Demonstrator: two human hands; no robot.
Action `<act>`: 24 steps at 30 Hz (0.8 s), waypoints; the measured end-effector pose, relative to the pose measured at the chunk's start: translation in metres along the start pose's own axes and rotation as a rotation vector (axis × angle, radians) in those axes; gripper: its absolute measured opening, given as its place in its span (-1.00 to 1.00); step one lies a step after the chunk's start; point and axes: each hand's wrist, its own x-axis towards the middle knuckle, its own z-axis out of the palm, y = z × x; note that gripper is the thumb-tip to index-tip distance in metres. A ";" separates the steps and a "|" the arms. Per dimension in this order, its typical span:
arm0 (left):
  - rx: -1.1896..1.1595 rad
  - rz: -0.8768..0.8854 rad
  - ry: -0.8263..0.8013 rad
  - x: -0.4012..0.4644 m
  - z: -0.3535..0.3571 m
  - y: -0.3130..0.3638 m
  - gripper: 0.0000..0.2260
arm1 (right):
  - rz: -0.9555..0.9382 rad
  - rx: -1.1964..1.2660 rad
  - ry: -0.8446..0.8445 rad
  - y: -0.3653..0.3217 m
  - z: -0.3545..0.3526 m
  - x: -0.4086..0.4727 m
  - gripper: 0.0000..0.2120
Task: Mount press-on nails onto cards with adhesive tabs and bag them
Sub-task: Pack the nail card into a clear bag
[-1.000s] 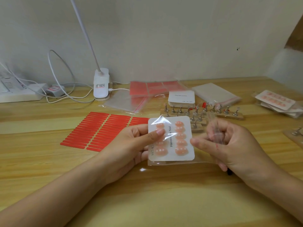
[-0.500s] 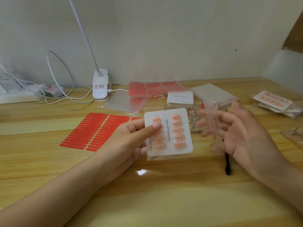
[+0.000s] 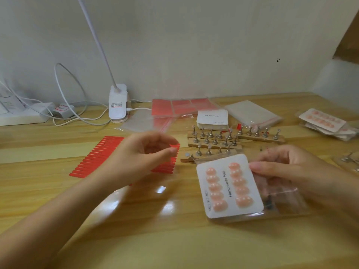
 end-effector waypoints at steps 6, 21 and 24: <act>0.400 0.148 -0.063 0.009 0.000 -0.005 -0.78 | 0.038 -0.243 0.123 -0.001 -0.005 0.000 -0.59; 1.242 0.889 -0.159 0.023 0.025 0.000 -0.91 | 0.003 -0.480 0.167 0.009 -0.015 0.005 -0.28; 1.163 0.861 -0.161 0.023 0.020 -0.001 -0.95 | -0.002 -0.486 0.183 0.010 -0.016 0.006 -0.28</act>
